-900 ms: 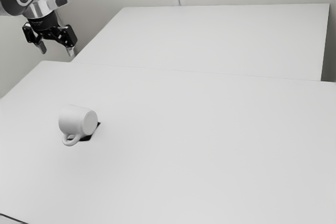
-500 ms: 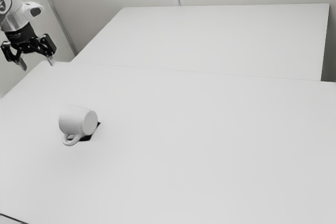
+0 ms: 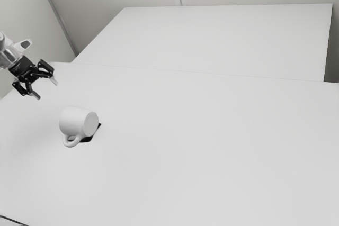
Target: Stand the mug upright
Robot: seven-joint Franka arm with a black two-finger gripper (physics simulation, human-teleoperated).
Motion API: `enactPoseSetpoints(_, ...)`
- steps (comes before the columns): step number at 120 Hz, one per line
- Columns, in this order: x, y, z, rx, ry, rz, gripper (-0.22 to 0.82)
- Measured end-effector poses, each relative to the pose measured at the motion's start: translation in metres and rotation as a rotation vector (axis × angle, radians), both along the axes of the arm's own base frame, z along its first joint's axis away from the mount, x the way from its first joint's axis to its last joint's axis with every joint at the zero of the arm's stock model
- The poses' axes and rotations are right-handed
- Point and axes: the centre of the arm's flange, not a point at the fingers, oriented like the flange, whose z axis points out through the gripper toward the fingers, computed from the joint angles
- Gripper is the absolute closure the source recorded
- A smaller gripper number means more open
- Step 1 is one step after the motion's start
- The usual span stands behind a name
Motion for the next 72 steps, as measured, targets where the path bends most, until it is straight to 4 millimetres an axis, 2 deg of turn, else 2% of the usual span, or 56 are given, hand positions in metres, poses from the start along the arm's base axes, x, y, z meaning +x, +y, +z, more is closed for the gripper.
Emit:
enactPoseSetpoints(18, 0.001, 0.017, -0.030, -0.093, -0.055, -0.041, 0.00)
enactPoseSetpoints(34, -0.002, 0.022, -0.063, -0.178, -0.072, -0.080, 0.00)
enactPoseSetpoints(48, -0.004, 0.017, -0.091, -0.257, -0.074, -0.115, 0.00)
enactPoseSetpoints(72, -0.012, -0.001, -0.121, -0.391, -0.072, -0.143, 0.00)
